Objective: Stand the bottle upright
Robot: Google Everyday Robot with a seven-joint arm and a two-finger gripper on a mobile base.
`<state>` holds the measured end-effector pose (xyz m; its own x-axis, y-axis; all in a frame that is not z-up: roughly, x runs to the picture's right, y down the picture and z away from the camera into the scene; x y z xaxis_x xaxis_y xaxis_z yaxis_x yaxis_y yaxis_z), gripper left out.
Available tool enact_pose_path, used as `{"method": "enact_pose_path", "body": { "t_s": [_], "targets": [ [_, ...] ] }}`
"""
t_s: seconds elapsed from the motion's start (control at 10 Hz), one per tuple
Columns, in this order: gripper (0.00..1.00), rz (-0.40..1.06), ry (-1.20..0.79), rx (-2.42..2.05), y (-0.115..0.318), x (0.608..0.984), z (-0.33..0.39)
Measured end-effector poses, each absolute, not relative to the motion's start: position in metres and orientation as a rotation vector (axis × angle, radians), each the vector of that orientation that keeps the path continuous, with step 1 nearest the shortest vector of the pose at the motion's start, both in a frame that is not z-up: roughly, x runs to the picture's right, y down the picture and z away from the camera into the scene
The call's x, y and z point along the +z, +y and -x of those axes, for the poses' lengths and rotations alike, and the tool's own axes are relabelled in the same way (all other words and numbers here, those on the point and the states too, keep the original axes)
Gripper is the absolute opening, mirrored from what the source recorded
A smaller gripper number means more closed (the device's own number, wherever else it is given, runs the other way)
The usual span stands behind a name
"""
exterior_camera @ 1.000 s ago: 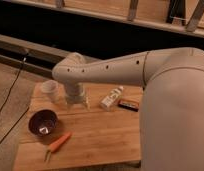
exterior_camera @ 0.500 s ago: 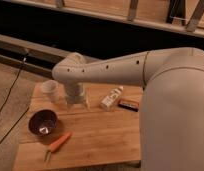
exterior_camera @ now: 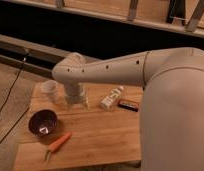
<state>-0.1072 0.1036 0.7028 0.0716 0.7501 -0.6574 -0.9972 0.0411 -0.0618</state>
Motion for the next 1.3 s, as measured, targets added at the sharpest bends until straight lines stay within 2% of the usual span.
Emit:
{"method": "enact_pose_path", "body": {
  "t_s": [0.7, 1.3],
  "targets": [
    [0.65, 0.678, 0.531, 1.568, 0.084, 0.731, 0.106],
    [0.65, 0.654, 0.505, 1.602, 0.05, 0.806, 0.081]
  ]
}}
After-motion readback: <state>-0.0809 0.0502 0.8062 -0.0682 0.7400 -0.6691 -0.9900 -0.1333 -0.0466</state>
